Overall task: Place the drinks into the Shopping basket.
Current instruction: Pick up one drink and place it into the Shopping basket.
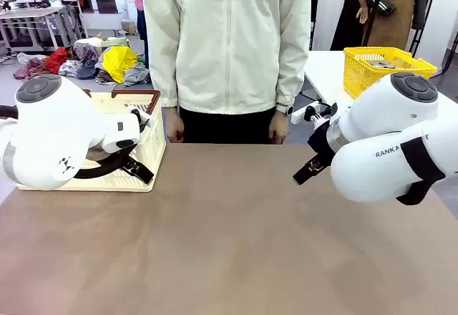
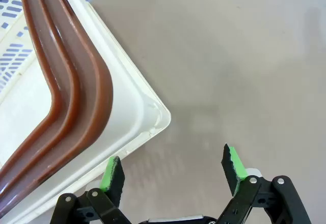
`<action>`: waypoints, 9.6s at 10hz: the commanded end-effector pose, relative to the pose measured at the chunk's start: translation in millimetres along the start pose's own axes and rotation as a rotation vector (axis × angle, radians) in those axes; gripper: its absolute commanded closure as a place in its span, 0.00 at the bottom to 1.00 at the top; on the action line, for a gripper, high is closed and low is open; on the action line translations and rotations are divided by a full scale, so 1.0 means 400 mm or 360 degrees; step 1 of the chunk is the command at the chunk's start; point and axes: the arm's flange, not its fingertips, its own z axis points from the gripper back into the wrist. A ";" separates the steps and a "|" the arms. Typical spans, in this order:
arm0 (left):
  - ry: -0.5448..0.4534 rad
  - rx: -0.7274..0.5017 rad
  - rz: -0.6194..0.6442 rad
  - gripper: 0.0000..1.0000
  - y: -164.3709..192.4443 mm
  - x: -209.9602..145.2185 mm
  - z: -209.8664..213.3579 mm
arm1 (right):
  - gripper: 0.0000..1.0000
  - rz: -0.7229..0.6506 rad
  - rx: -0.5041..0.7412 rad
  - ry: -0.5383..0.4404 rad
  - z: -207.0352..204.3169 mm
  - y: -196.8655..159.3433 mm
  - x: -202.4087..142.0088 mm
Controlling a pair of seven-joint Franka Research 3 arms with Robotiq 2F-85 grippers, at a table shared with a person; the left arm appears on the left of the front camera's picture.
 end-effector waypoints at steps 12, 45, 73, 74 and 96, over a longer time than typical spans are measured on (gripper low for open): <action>-0.0013 0.0003 0.0007 0.00 -0.004 0.008 0.006 | 0.00 0.0000 -0.0001 -0.0002 0.000 0.000 0.000; -0.0962 -0.1380 0.1437 0.00 0.667 -0.712 0.606 | 0.00 -0.2401 0.1265 -0.0542 0.512 -0.751 -0.699; -0.0962 -0.1380 0.1437 0.00 0.667 -0.712 0.606 | 0.00 -0.2401 0.1265 -0.0542 0.512 -0.751 -0.699; -0.0962 -0.1380 0.1437 0.00 0.667 -0.712 0.606 | 0.00 -0.2401 0.1265 -0.0542 0.512 -0.751 -0.699; -0.0404 -0.1346 0.0942 0.00 0.351 -0.254 0.693 | 0.00 -0.2401 0.1265 -0.0542 0.512 -0.751 -0.699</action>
